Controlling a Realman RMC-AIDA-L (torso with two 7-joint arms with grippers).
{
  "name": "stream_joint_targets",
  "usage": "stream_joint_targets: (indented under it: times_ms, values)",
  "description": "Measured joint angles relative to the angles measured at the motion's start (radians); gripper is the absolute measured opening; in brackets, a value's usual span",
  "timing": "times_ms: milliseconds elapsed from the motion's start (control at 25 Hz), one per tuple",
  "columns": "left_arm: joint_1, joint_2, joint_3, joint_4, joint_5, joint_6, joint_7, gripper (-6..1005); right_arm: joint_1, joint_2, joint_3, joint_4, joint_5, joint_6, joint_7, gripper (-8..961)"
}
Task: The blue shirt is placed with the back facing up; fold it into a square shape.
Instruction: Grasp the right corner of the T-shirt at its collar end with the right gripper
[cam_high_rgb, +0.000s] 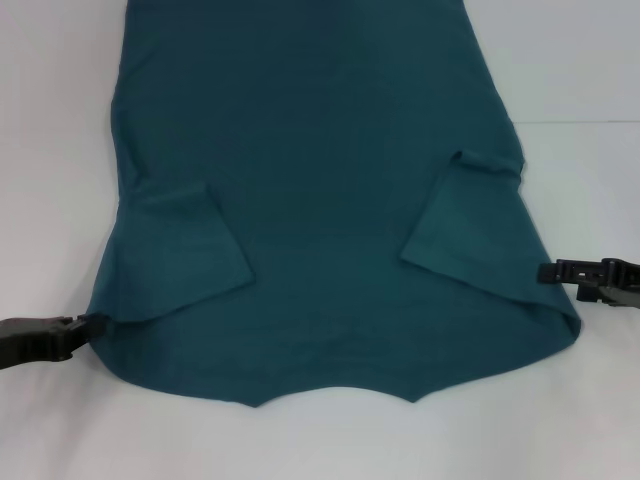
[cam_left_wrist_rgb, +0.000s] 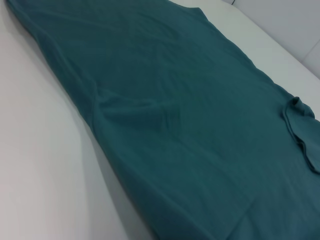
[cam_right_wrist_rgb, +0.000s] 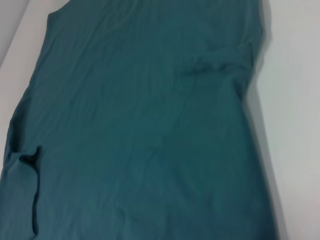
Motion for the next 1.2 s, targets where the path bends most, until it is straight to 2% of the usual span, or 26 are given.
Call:
stream_joint_targets:
  times_ms: [400, 760, 1200]
  values:
    - [0.0, 0.0, -0.001, 0.001, 0.0, 0.0, -0.001, 20, 0.011, 0.001, -0.002, -0.009, -0.023, -0.055, 0.008, 946]
    - [-0.001, 0.0, 0.0, -0.002, 0.0, 0.0, -0.001, 21, -0.003, 0.008, 0.009, -0.074, -0.051, -0.06, 0.024, 947]
    - [-0.008, 0.0, -0.001, -0.003, -0.001, 0.0, -0.001, 21, 0.011, 0.009, 0.005, -0.067, -0.102, -0.056, 0.034, 946]
